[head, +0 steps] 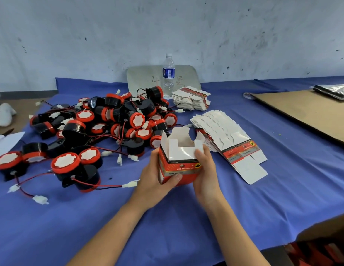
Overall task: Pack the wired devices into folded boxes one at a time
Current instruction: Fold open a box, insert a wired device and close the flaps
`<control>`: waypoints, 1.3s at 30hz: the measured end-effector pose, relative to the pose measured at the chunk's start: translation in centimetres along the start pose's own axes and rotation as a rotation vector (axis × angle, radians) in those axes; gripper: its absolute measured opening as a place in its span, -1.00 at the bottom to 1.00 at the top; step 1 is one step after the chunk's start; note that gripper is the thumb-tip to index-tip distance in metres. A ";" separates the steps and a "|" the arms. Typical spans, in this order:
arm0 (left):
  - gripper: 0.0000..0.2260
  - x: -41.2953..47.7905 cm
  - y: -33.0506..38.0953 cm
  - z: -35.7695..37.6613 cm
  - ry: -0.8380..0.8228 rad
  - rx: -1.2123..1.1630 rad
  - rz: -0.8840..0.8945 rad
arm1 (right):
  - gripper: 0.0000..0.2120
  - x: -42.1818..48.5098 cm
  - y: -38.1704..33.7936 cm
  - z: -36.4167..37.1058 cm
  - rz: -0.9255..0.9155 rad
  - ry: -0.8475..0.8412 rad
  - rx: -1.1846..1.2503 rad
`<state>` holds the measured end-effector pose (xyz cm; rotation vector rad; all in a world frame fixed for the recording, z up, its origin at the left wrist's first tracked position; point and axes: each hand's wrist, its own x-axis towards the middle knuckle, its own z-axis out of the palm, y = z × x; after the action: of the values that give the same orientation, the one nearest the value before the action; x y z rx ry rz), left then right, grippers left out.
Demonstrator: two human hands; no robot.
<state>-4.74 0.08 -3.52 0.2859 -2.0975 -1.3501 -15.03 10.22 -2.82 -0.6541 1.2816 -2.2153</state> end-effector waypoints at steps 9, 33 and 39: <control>-0.21 -0.4 -0.3 0.1 0.058 0.148 0.161 | -0.65 0.1 -0.2 -0.5 -0.066 -0.066 0.128; -0.46 -0.4 -0.9 0.2 0.057 0.393 0.619 | -0.55 -1.3 -0.5 0.1 -0.240 -0.006 -0.224; -0.46 -0.4 -0.9 0.2 0.037 0.413 0.625 | -0.55 -1.0 -0.7 -0.2 -0.161 -0.002 -0.169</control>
<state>-4.63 0.04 -4.51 -0.1736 -2.1622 -0.5447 -14.49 11.25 -2.43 -0.8505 1.4730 -2.2474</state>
